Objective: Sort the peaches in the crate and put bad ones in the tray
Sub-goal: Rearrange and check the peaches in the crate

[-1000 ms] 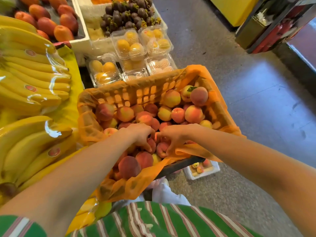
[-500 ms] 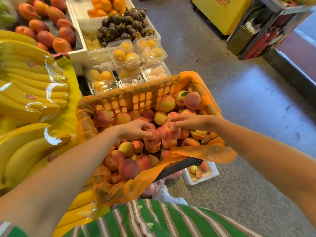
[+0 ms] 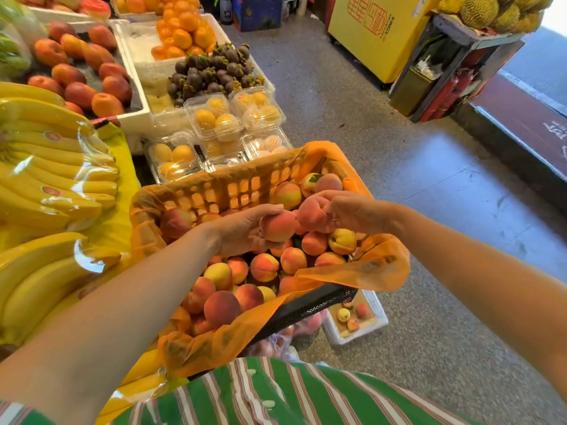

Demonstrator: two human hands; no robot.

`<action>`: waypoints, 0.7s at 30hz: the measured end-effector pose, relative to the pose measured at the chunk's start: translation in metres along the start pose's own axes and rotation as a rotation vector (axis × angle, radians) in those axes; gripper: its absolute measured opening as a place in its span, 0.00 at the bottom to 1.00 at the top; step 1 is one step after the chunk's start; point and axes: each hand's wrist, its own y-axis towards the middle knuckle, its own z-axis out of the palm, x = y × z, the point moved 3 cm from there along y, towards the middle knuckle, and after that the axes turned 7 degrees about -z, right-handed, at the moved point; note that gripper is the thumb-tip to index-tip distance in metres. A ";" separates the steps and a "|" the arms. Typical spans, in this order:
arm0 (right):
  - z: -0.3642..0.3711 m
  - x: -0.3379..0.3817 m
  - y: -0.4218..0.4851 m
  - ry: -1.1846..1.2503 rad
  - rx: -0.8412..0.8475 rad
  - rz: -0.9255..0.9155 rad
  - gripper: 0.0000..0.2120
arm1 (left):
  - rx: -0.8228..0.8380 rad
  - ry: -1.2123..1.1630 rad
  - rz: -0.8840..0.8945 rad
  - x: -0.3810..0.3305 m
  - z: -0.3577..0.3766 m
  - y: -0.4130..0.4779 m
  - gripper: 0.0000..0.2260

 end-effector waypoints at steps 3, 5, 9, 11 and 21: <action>-0.005 0.008 -0.015 -0.063 0.032 -0.028 0.26 | -0.004 0.114 0.050 -0.003 0.002 0.005 0.20; -0.008 0.013 -0.026 -0.196 0.042 -0.016 0.24 | -0.059 0.187 0.085 -0.007 0.008 0.007 0.14; -0.013 0.018 -0.040 -0.799 0.053 0.114 0.20 | -0.138 0.271 0.050 -0.010 0.018 0.011 0.09; -0.011 0.015 -0.043 -1.115 0.092 0.131 0.22 | -0.141 0.323 0.041 -0.009 0.021 0.017 0.14; -0.008 -0.001 -0.040 -1.553 0.195 0.116 0.24 | -0.240 0.440 -0.020 0.002 0.029 0.040 0.17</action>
